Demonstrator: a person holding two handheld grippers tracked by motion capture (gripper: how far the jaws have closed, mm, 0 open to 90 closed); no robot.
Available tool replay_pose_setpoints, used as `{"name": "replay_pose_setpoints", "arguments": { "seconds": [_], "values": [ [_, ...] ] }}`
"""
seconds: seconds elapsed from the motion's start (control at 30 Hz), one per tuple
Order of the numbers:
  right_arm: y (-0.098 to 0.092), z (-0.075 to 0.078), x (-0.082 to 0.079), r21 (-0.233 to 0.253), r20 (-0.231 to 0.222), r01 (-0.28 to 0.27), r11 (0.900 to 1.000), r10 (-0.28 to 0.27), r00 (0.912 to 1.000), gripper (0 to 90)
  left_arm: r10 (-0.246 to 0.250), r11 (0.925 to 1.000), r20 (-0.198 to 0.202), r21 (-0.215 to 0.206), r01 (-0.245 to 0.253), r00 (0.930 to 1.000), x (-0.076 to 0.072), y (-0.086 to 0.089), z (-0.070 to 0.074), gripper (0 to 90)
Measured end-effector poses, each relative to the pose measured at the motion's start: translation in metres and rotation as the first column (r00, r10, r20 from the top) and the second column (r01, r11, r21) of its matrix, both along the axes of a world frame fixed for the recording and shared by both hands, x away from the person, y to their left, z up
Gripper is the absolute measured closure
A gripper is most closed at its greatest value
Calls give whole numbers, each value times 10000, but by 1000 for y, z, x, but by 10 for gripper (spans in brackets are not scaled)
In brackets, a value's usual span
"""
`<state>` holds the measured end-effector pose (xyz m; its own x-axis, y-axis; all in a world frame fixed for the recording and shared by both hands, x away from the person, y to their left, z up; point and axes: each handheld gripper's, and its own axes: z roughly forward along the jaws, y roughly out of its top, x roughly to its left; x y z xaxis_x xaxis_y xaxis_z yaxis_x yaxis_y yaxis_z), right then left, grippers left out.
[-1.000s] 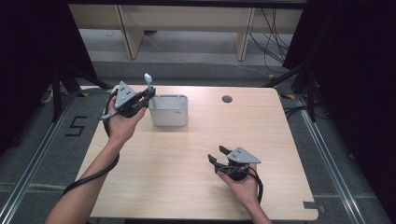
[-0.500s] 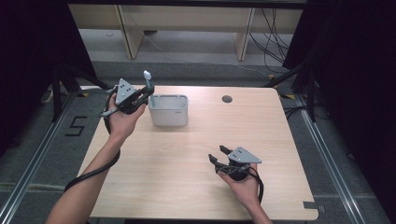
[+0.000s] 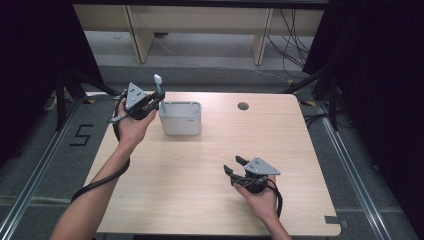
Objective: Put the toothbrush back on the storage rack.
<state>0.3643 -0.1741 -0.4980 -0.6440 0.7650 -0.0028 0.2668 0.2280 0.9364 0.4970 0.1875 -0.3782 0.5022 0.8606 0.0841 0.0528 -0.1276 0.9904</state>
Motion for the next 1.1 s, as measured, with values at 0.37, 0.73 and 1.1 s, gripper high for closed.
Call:
{"name": "replay_pose_setpoints", "arguments": {
  "seconds": [0.37,0.73,1.1],
  "values": [
    [0,-2,1,23,6,-67,10000,67,10000,433,285,9996,-286,-31,-286,9992,10,4,-10,830],
    [1,-2,1,-120,117,-4,9999,5,9999,433,276,9995,-633,-129,-284,9976,16,3,-18,829],
    [1,-2,0,-25,-24,23,10000,-24,10000,433,250,9996,-890,-110,-260,9957,21,2,-26,829]
  ]
}}
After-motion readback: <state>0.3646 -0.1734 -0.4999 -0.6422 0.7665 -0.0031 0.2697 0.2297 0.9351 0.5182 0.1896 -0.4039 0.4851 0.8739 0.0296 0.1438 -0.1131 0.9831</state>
